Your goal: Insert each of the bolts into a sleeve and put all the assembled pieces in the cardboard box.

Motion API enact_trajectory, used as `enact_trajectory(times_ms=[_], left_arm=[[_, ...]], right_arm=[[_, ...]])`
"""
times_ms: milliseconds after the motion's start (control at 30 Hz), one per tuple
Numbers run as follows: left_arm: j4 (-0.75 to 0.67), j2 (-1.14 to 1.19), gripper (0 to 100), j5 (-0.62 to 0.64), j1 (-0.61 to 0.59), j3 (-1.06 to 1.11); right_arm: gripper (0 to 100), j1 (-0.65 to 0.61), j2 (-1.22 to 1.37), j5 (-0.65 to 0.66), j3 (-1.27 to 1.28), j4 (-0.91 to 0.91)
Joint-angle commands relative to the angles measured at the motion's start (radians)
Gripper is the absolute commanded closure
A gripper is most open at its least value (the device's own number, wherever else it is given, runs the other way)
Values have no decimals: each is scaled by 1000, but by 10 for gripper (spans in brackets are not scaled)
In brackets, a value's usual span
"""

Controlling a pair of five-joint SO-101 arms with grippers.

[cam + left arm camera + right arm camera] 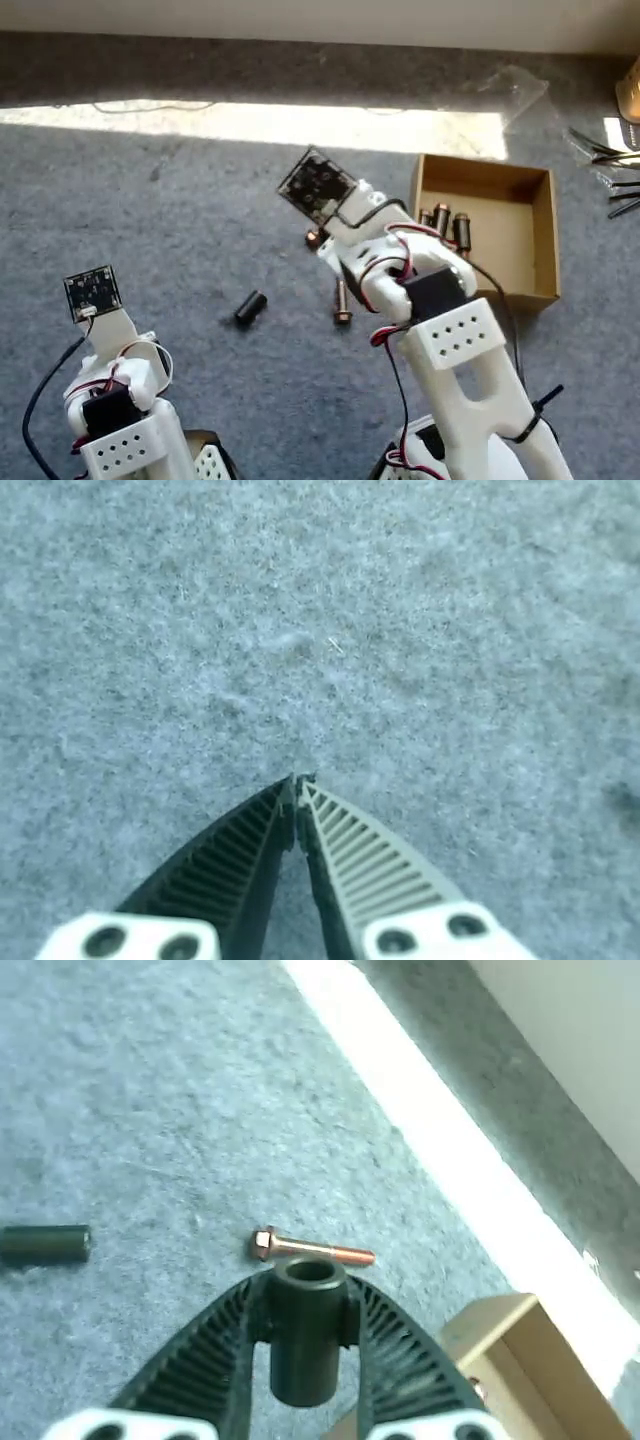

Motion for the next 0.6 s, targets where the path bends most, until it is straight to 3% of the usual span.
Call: enact_trajectory(times_ms=[0, 233, 467, 567], left_arm=[[-55, -7, 973, -3, -4, 22], [-143, -8, 973, -23, -5, 22], [-213, -8, 973, -399, -5, 22], [-207, -8, 973, -443, -5, 22]], right_arm=[[993, 113, -64, -91, -7, 5], [993, 193, -70, -327, -16, 193], [993, 185, -165, -479, -19, 251], [993, 185, -266, -500, -19, 246]])
